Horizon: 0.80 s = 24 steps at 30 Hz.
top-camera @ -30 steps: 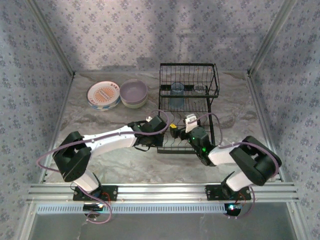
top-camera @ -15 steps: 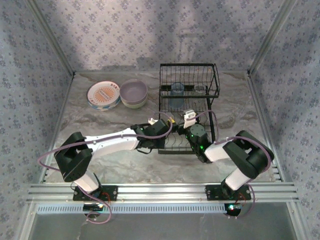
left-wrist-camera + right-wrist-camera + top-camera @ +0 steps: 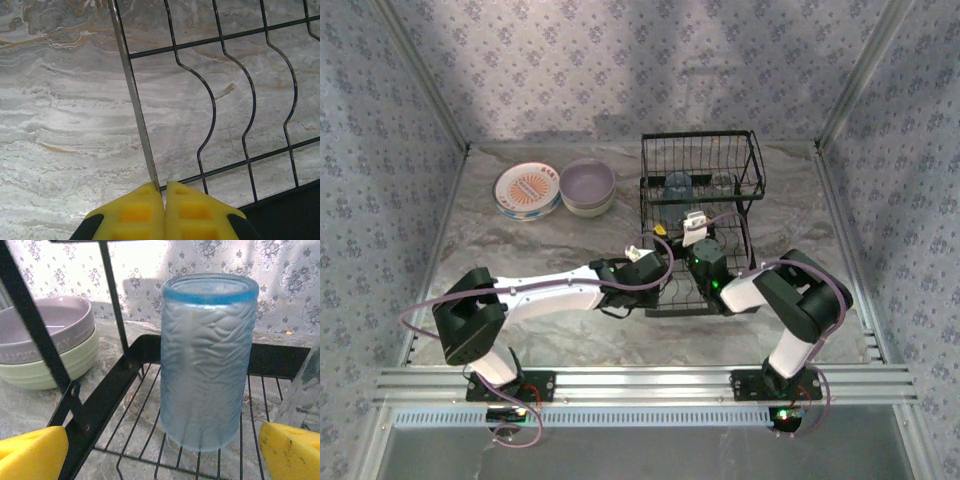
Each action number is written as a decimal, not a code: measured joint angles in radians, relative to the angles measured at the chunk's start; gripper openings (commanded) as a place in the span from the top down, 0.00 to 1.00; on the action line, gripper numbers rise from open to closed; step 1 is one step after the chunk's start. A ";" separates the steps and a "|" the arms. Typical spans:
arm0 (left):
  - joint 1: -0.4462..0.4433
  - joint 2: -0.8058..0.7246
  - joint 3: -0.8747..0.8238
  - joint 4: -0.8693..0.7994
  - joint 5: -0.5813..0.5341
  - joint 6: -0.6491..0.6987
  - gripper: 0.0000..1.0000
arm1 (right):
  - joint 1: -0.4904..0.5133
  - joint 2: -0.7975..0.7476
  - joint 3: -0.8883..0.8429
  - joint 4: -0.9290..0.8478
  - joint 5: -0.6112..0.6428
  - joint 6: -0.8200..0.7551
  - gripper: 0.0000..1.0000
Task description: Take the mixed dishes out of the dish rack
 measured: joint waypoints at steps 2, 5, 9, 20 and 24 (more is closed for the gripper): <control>-0.006 0.000 0.000 0.000 -0.001 -0.007 1.00 | -0.006 0.009 0.022 -0.008 0.009 0.000 0.00; -0.014 0.000 -0.001 0.001 -0.004 -0.015 1.00 | -0.012 0.023 0.050 -0.029 0.028 0.004 0.00; -0.027 -0.002 -0.002 0.001 -0.005 -0.027 1.00 | -0.018 0.043 0.078 -0.042 0.045 0.008 0.00; -0.047 -0.006 -0.009 0.008 -0.008 -0.044 1.00 | -0.045 0.117 0.157 -0.058 0.084 0.031 0.00; -0.047 -0.007 -0.010 0.009 -0.008 -0.044 1.00 | -0.051 0.133 0.179 -0.076 0.084 0.034 0.00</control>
